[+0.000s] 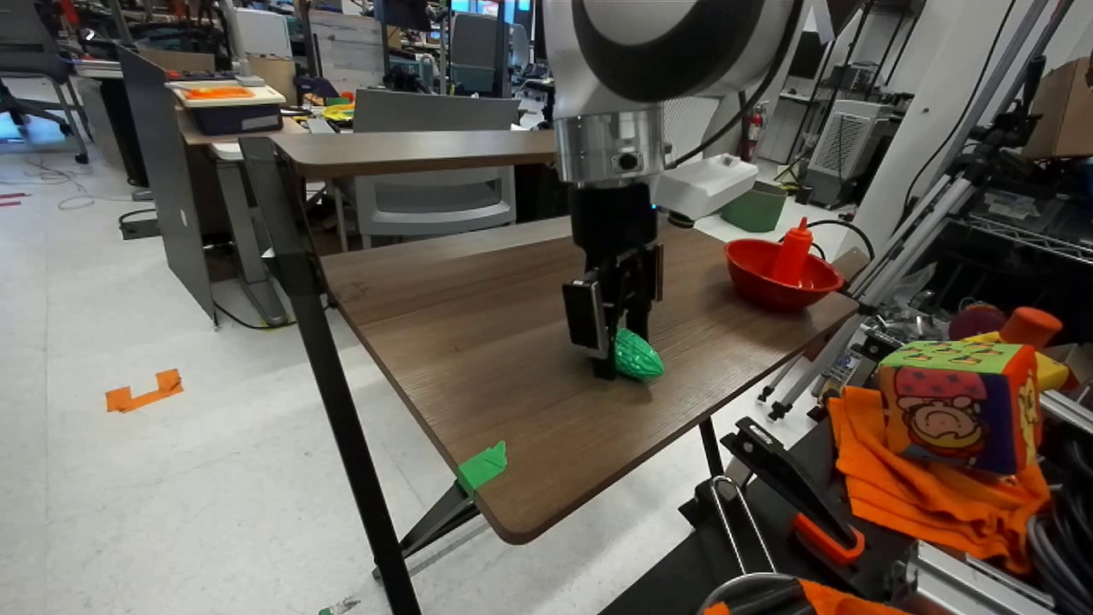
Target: Move the green vegetable plush toy
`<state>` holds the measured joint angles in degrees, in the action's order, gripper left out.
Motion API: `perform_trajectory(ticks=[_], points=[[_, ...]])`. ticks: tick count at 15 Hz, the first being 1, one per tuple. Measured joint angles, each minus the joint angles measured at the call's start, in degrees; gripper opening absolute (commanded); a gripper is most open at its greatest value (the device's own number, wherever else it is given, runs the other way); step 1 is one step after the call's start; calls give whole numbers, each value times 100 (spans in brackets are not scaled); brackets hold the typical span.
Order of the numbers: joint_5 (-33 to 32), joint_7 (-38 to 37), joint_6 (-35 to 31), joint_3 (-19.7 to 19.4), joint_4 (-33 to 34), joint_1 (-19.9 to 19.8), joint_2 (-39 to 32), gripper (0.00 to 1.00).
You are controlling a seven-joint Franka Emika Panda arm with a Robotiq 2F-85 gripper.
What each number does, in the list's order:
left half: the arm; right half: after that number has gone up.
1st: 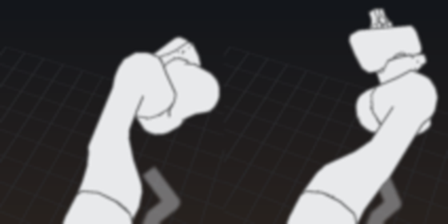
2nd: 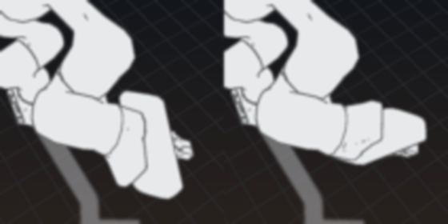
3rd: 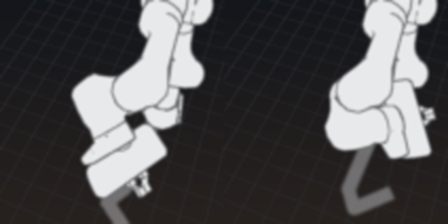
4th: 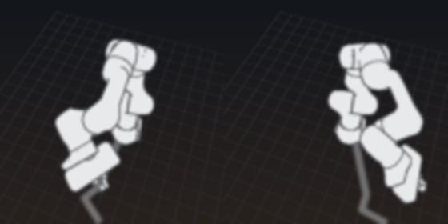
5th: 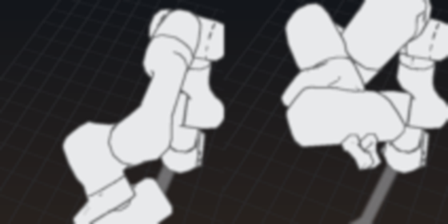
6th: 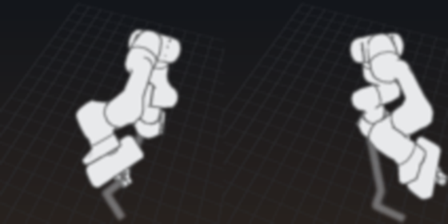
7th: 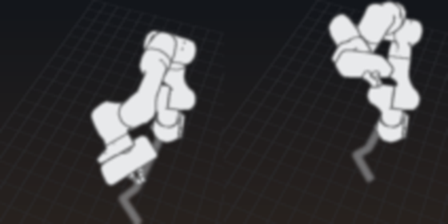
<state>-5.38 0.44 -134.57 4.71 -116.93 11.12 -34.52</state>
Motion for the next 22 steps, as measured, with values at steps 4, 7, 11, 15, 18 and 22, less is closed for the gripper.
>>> perform_trajectory(ticks=[4,7,11,15,18,22], points=[[0,-315,376,-5,263,48,-123,20],[1,-424,680,-12,413,48,-121,20],[0,-466,802,-9,669,71,-38,20],[-2,-546,994,-22,1280,87,-63,20],[2,-654,1216,-46,1916,87,-235,20],[6,-858,1654,-99,3025,86,-859,20]])
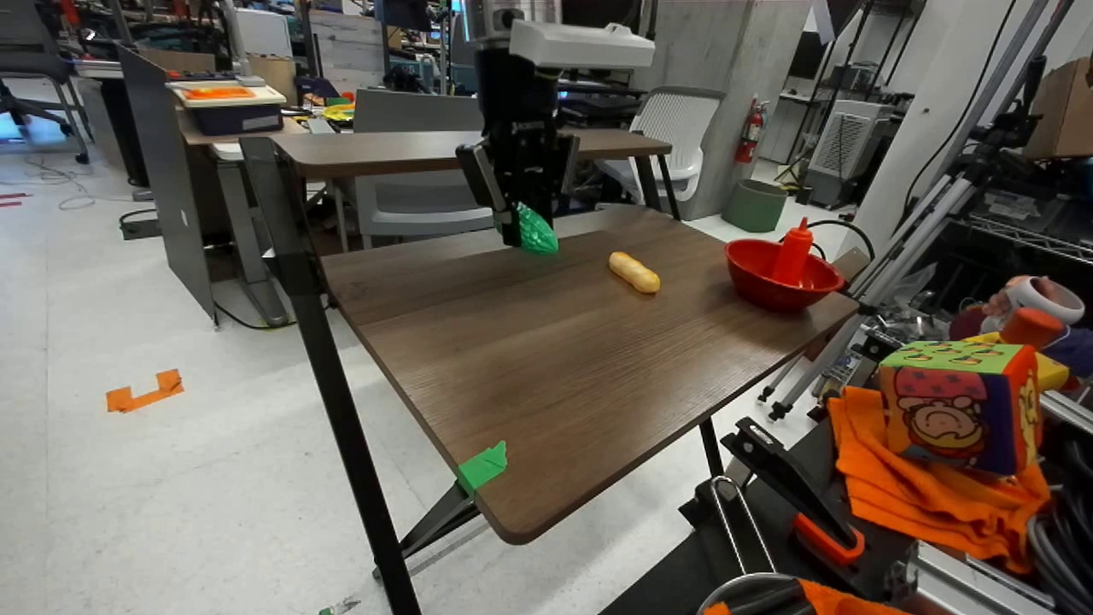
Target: Move the green vegetable plush toy
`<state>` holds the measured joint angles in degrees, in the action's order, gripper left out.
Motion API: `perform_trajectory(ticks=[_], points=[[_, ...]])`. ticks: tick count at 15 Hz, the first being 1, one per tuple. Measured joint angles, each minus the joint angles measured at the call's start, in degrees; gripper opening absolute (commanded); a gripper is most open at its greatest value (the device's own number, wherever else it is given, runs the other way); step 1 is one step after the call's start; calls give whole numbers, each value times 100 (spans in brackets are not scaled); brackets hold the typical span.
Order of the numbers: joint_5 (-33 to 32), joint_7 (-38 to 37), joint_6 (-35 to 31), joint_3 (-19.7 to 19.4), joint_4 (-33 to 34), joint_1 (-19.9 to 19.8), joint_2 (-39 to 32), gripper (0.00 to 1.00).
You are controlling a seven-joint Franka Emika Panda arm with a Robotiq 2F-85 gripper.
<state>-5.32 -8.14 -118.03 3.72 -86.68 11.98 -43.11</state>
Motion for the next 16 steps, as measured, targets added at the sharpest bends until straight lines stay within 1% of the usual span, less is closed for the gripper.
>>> perform_trajectory(ticks=[4,8,9,10,12,13,14,16], points=[[0,-166,479,-29,1133,42,-890,20],[4,-345,972,-37,2196,202,-1720,20],[4,-391,1080,-46,2450,256,-1909,70],[4,-440,1142,-59,2682,308,-2081,71],[3,-519,1304,-74,3074,395,-2303,84],[4,-531,1347,-74,3196,426,-2374,93],[11,-535,1383,-74,3291,452,-2426,99],[34,-535,1500,-49,3400,480,-2472,100]])
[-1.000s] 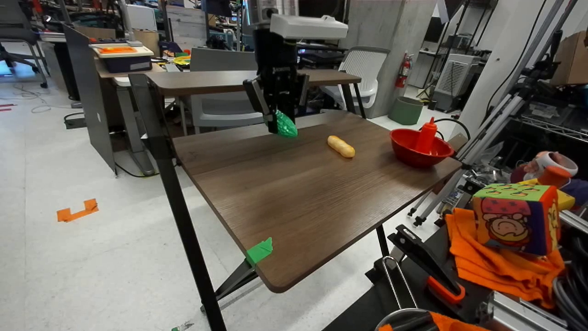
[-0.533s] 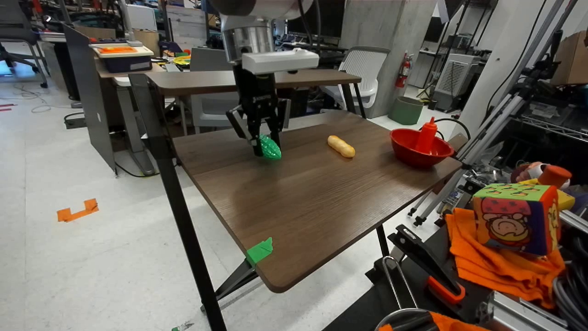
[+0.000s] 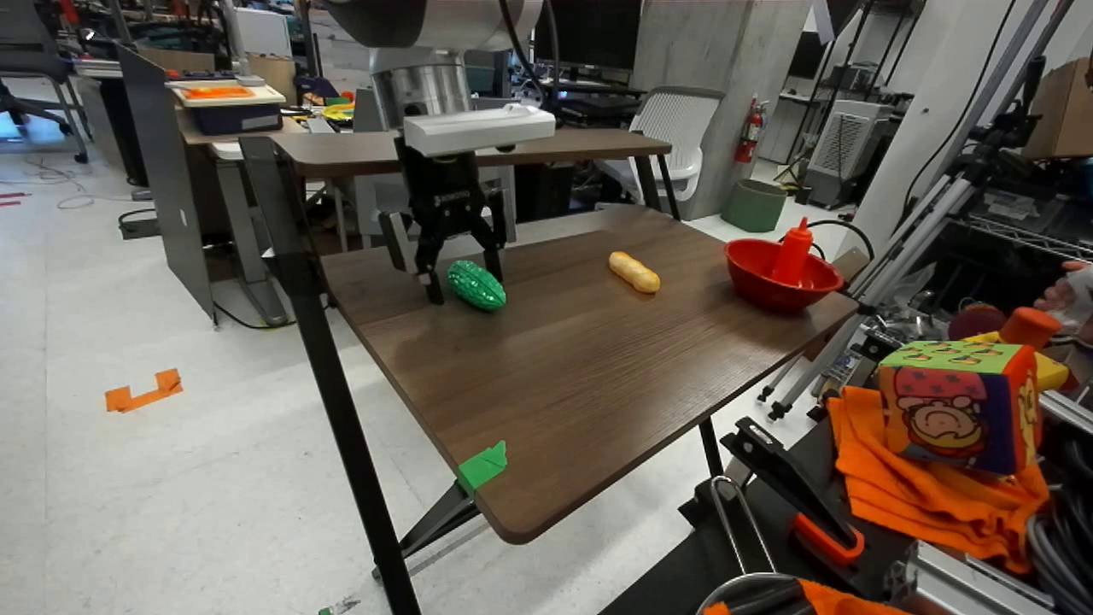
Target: Move the green vegetable plush toy
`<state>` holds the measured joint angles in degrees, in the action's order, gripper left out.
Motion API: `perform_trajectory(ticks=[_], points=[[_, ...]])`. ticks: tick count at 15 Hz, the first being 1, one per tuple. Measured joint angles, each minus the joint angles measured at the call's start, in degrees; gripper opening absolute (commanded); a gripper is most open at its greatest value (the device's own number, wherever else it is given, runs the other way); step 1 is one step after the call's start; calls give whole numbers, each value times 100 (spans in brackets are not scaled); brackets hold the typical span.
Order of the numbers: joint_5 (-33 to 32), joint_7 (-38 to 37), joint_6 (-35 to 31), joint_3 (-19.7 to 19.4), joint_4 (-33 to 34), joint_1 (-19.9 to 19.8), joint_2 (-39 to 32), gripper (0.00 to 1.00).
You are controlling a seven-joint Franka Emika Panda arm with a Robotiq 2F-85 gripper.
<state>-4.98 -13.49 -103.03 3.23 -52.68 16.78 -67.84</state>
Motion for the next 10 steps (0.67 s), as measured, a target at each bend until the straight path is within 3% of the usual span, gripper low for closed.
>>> perform_trajectory(ticks=[4,10], points=[[10,74,98,113,-76,-4,195,100],[119,309,74,282,-1363,-144,1496,100]])
